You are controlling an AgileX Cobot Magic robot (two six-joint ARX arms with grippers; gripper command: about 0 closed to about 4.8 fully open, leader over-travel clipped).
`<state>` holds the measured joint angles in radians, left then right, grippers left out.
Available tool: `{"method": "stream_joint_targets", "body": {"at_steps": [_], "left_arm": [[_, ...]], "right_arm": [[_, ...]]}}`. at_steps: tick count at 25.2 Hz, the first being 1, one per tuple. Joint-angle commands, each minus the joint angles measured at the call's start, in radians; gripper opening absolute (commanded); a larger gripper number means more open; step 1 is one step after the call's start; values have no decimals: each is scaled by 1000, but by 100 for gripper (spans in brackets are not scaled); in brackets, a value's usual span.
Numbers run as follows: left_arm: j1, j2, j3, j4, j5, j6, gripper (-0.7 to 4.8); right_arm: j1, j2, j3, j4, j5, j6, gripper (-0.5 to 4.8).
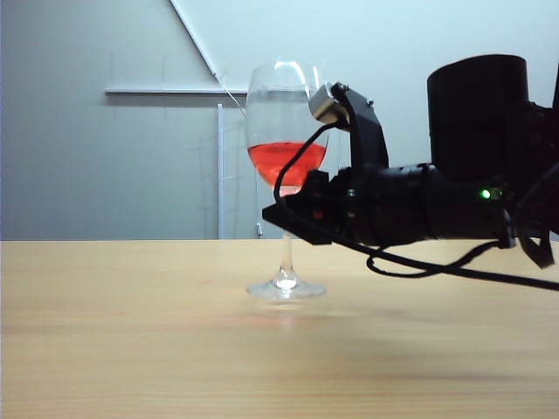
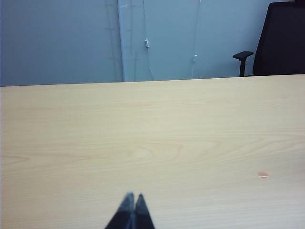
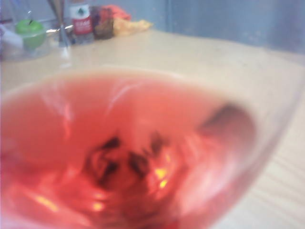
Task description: Gently pick up the goblet, rotate it counterclockwise for two full turns (viewing from above), and then place it back on the table.
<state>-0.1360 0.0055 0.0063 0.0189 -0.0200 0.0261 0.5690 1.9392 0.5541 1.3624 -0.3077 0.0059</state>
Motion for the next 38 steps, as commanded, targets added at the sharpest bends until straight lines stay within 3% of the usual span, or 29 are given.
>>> {"method": "stream_joint_targets", "body": {"at_steps": [1,5,12,17,20,27,33,38], "left_arm": [[-26,0,3,12,-2,0,-5],[-60,0,3,12,-2,0,-5],[-60,0,3,12,-2,0,-5],[-60,0,3,12,-2,0,-5],[-60,0,3,12,-2,0,-5],[-60,0,3,12,-2,0,-5],[-62,0,3,12,-2,0,-5],[-62,0,3,12,-2,0,-5]], "right_arm": [[1,-18,32,47,44,-7,-7],[1,-18,75,34,115,-5,-7],[-36,-19,149,-53,65,422,-7],[-40,-23,216,-158,43,432,-7],[-35,-62,285,-361,69,348,-7],[-9,-150,336,-556,272,95,-7],[57,-165,336,-570,533,-150,-7],[106,-165,330,-542,663,-327,-7]]}}
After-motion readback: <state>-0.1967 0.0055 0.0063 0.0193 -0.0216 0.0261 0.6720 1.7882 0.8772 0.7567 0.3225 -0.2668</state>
